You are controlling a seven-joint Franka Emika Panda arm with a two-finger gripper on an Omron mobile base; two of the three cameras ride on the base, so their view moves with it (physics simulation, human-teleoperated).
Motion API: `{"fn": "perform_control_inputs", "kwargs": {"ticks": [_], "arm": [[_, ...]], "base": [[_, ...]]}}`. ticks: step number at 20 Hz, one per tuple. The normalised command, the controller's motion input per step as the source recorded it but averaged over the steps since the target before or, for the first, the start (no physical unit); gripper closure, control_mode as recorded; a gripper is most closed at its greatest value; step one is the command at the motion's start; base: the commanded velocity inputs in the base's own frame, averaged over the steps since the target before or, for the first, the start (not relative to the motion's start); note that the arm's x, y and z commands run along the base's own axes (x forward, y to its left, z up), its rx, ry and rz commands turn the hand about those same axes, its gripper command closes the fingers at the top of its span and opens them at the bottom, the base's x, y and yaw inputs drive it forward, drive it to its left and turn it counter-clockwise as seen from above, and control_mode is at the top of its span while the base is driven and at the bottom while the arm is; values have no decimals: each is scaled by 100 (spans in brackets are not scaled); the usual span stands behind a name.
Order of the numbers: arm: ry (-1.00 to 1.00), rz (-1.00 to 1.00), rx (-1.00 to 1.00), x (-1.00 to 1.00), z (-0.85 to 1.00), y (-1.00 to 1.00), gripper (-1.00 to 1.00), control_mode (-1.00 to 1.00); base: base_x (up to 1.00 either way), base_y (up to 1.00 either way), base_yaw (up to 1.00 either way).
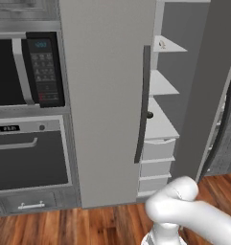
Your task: There's a fish in the fridge that needs to be moved to the freezer for freezing. Pick up the fish from the fridge, place it on any shelf in the freezer, and close the fridge and freezer doors when done.
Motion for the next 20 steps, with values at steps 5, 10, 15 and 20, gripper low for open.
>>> {"fn": "perform_control_inputs", "kwargs": {"ticks": [5, 10, 15, 20], "arm": [[0, 9, 2, 45, -29, -33, -100, -100], [0, 9, 1, 44, -22, -38, -100, -100], [0, 6, 0, 45, -26, -17, -100, -100], [0, 2, 0, 44, -27, -10, -100, -100]], "base": [[0, 0, 0], [0, 0, 0], [0, 0, 0], [0, 0, 0]]}}
